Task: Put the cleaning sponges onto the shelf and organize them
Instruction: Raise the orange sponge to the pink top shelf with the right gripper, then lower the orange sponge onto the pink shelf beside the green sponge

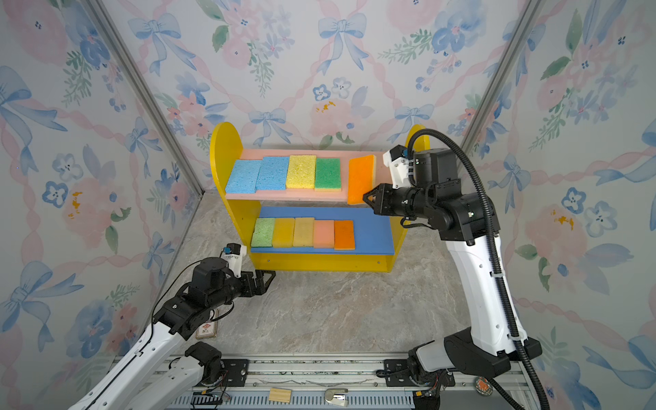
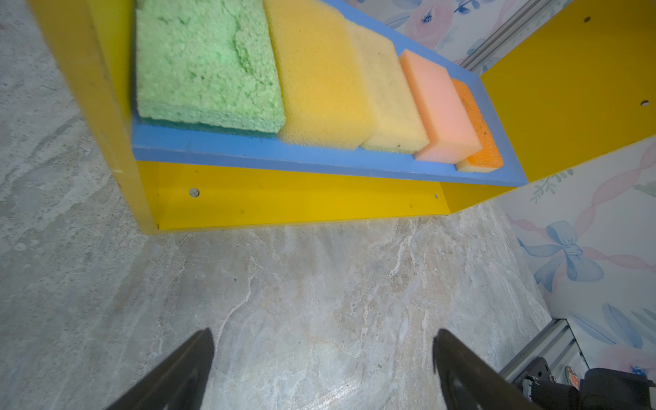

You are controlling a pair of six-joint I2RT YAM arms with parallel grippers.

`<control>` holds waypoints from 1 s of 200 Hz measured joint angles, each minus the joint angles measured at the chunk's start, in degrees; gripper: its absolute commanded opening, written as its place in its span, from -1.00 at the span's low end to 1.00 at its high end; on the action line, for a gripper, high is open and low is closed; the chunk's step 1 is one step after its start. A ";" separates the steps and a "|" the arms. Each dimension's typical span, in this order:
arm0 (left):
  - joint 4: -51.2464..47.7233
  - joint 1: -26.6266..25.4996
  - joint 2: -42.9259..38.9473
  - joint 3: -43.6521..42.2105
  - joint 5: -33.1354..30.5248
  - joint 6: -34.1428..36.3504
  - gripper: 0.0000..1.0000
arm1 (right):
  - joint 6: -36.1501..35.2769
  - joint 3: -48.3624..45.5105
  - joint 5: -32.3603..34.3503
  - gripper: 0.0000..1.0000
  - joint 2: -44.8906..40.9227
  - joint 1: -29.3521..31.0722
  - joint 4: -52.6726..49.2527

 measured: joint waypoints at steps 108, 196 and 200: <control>0.00 0.00 0.00 -0.02 -0.02 0.00 0.96 | -0.09 5.92 -5.29 0.04 7.43 -4.46 -0.28; 0.00 0.00 0.00 -0.02 -0.02 0.00 0.96 | -1.60 6.23 -1.36 0.23 7.43 -5.99 -2.71; 0.00 0.00 0.00 -0.02 0.00 0.00 0.96 | -1.60 6.29 -1.14 0.23 7.43 -6.01 -2.75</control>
